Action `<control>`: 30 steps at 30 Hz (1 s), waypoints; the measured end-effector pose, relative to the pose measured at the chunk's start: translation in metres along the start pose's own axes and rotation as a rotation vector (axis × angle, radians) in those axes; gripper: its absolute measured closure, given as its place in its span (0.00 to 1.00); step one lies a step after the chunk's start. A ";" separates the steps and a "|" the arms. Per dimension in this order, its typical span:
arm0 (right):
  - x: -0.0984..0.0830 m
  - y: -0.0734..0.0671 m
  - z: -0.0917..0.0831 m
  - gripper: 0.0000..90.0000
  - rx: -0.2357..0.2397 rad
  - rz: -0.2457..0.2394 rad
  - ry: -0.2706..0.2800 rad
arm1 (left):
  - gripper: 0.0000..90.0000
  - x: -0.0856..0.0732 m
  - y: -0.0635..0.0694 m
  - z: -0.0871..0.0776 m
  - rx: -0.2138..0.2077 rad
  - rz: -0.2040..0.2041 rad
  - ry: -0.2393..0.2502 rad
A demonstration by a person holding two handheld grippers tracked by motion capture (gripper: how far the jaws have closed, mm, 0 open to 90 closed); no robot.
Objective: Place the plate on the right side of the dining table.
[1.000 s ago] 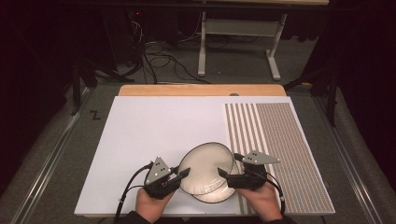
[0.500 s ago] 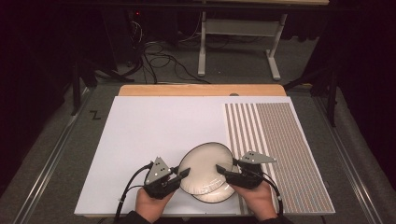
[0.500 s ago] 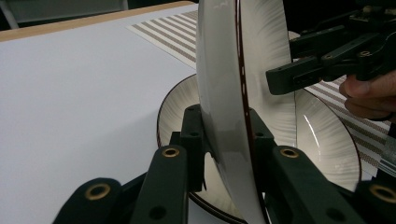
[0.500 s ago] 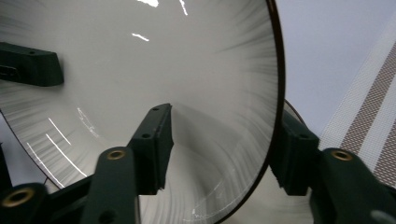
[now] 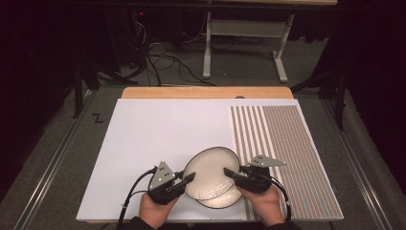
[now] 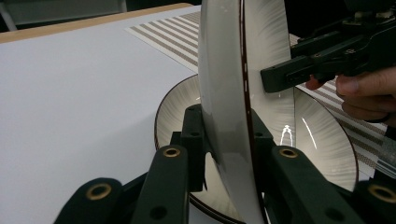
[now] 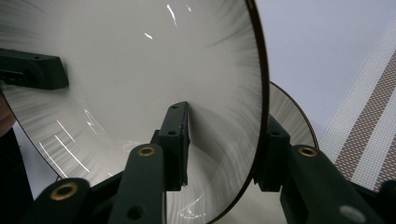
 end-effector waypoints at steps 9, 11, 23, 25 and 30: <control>0.007 -0.003 -0.012 0.81 -0.004 -0.015 0.050 | 0.89 0.001 0.000 -0.002 -0.001 -0.002 -0.001; 0.008 -0.005 -0.013 0.81 -0.013 -0.026 0.054 | 0.89 0.001 0.000 -0.002 0.000 0.001 -0.003; 0.015 -0.011 -0.022 0.87 -0.009 -0.058 0.084 | 0.86 0.003 -0.003 -0.004 0.001 -0.022 0.019; 0.016 -0.012 -0.023 0.88 -0.008 -0.064 0.089 | 0.85 0.003 -0.004 -0.004 0.004 -0.023 0.019; 0.018 -0.015 -0.025 0.90 -0.005 -0.080 0.098 | 0.84 0.003 -0.006 -0.004 0.007 -0.029 0.023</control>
Point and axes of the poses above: each handheld gripper's, and its own axes: z roughly forward along the jaws, x roughly out of its top, y roughly to its right, the point moved 4 cm from there along z, roughly forward along the jaws, and after that the axes turned 14 degrees about y, right-handed, at the moved point
